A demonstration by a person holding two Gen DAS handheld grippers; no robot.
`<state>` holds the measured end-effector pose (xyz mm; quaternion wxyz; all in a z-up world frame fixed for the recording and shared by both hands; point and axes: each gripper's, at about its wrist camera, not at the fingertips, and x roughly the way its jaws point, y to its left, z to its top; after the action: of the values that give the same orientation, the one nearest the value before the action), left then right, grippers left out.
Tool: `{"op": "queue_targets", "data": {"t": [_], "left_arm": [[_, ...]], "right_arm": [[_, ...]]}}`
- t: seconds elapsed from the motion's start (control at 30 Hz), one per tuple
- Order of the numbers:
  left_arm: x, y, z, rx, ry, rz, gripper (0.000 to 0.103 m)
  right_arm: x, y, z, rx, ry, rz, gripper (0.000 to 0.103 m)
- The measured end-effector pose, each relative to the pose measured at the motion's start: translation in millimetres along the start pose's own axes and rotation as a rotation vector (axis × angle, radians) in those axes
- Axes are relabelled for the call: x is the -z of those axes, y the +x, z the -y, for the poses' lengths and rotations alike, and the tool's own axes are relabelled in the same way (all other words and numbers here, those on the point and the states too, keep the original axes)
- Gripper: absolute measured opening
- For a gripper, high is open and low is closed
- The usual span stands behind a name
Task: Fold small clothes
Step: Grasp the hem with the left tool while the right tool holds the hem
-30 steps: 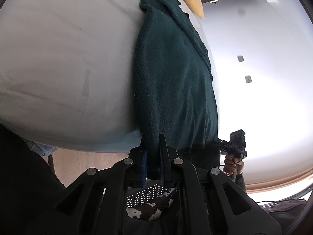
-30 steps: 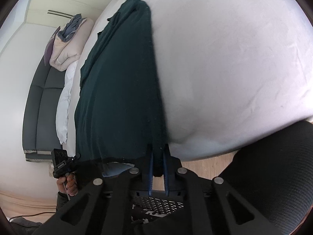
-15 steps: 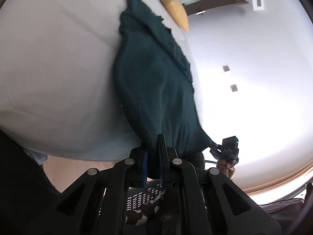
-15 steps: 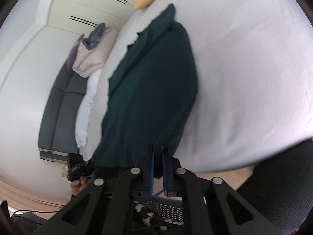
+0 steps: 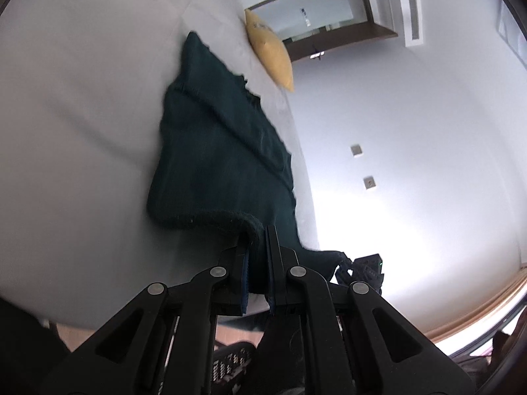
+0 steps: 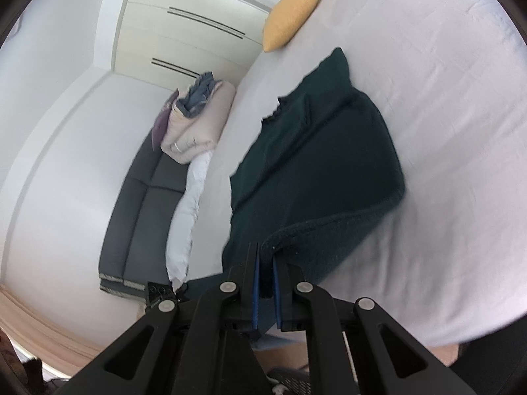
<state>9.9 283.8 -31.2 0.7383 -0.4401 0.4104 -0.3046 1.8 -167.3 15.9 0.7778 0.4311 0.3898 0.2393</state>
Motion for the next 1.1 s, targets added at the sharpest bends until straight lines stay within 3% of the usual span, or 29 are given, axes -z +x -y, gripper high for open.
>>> {"op": "queue_targets", "data": {"t": [0.23, 0.47, 1.1], "left_arm": [[-46, -7, 9, 0.006, 0.000, 0.086, 0.003], [-82, -5, 20, -0.019, 0.019, 0.114, 0.003], [-162, 35, 20, -0.080, -0.008, 0.172, 0.002]], "right_arm": [[-40, 22, -16, -0.030, -0.006, 0.033, 0.008], [-75, 49, -30, -0.028, -0.027, 0.045, 0.008], [-144, 70, 10, 0.043, 0.062, 0.155, 0.008]]}}
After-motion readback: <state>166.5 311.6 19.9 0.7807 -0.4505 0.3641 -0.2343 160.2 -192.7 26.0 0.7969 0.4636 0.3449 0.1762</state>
